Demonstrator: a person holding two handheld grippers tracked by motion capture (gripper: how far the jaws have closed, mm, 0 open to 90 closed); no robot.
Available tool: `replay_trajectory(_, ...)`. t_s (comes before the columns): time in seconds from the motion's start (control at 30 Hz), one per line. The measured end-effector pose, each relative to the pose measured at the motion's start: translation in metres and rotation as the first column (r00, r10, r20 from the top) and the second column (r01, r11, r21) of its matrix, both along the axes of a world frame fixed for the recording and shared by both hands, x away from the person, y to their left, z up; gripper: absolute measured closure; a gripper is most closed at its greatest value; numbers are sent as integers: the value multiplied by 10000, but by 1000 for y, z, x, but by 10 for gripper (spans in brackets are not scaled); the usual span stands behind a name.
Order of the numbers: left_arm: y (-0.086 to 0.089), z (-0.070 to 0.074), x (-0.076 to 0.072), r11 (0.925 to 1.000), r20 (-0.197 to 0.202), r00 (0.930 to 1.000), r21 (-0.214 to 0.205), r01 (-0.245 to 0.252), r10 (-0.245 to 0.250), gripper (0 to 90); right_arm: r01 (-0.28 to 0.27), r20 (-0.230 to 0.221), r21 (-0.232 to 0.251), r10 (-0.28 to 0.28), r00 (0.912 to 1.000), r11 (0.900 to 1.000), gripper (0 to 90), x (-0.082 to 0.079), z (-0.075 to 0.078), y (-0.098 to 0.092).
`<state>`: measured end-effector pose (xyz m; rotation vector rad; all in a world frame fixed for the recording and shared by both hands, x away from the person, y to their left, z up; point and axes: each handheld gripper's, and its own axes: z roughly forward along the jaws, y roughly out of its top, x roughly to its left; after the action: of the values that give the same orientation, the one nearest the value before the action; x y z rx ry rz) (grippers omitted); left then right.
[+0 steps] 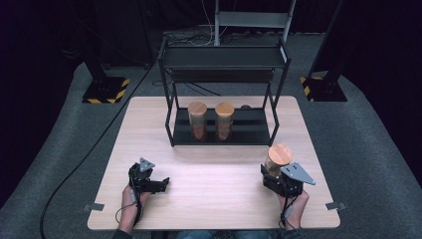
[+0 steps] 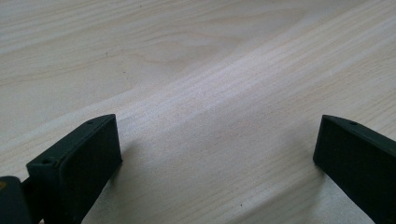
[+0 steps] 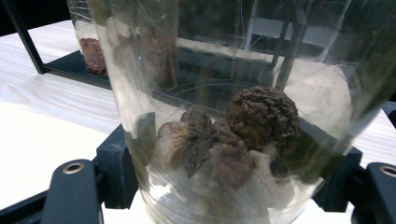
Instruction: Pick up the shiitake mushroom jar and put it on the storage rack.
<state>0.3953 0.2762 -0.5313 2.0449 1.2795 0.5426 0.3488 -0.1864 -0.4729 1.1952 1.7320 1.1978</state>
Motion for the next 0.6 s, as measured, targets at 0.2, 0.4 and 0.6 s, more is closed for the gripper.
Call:
replay_trajectory(0.2,0,0,0,10000,3,10000,1,1,-1,1,-17,45,-54,18,10000,10000,247,2,0,-1)
replay_trajectory(0.4,0,0,0,10000,-8,10000,24,19,-19,1,5,12,-75,-5,10000,10000,247,5,0,-1)
replay_trajectory(0.6,0,0,0,10000,-7,10000,22,18,-18,1,-32,47,-96,33,10000,9999,247,8,2,-2)
